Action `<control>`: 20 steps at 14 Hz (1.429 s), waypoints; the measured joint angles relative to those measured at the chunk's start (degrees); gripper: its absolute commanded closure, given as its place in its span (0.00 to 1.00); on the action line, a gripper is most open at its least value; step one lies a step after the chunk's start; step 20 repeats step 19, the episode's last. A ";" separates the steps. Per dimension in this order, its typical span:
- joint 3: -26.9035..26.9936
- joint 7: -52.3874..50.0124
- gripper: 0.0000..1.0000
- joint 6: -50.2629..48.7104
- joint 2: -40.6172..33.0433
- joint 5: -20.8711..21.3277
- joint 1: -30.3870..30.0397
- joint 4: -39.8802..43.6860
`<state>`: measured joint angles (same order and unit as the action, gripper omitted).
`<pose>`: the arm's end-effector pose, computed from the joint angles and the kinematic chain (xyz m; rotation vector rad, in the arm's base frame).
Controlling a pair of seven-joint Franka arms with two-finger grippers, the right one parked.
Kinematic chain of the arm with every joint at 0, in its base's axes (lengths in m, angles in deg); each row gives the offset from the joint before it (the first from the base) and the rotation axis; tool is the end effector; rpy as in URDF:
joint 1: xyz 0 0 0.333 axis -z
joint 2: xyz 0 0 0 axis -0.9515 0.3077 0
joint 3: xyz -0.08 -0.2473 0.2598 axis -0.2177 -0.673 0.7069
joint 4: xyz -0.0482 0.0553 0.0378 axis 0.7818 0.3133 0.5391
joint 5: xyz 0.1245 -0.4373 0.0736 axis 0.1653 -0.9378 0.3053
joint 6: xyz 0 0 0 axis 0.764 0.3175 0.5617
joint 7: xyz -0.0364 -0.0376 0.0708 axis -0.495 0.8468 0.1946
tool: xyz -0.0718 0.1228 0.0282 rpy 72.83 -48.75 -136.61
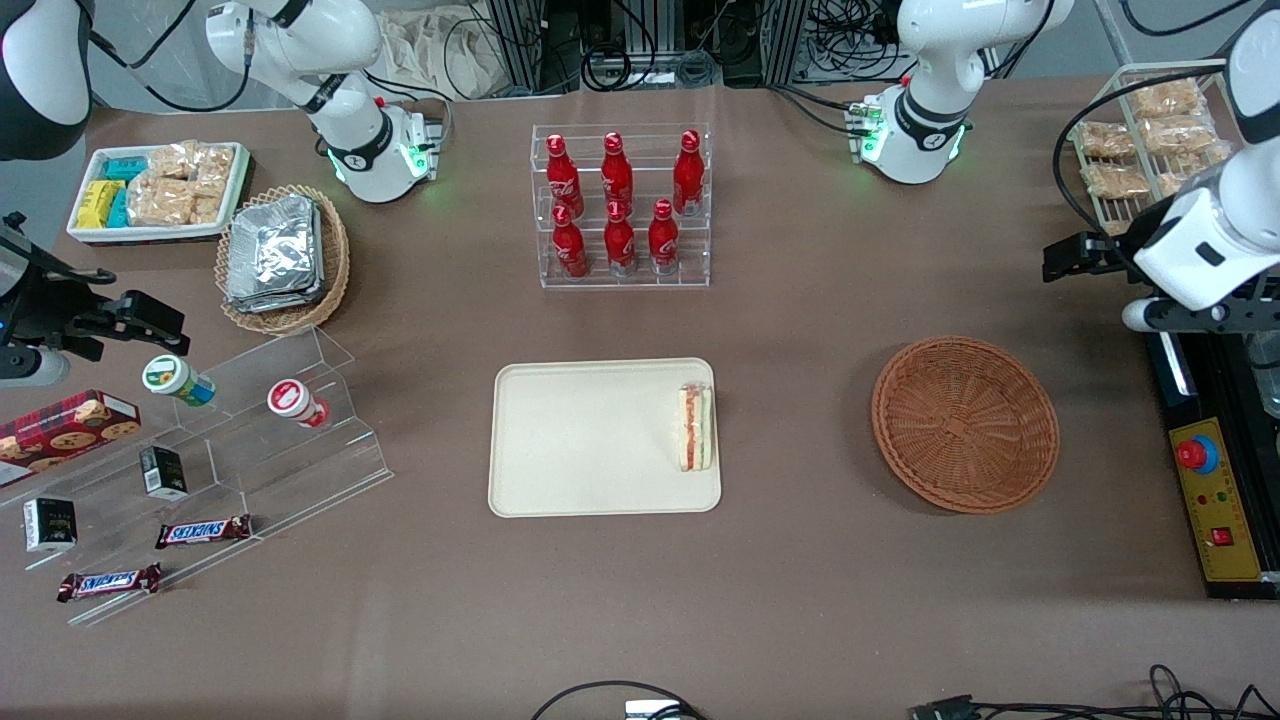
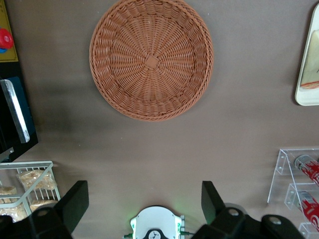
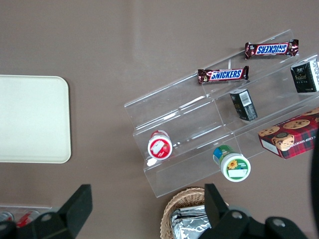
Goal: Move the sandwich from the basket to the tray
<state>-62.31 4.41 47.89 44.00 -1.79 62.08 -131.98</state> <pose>0.5901 -0.0287 0.5830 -3.1163 0.0551 0.3280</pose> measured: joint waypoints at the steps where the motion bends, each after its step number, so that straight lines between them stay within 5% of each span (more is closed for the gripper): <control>1: -0.01 0.00 0.00 0.67 -0.88 0.00 0.18 -0.93; 7: 6.35 -1.22 0.00 4.18 -1.50 0.13 9.16 -1.22; 20: 7.10 -1.25 0.00 4.95 -1.26 1.07 9.56 -1.23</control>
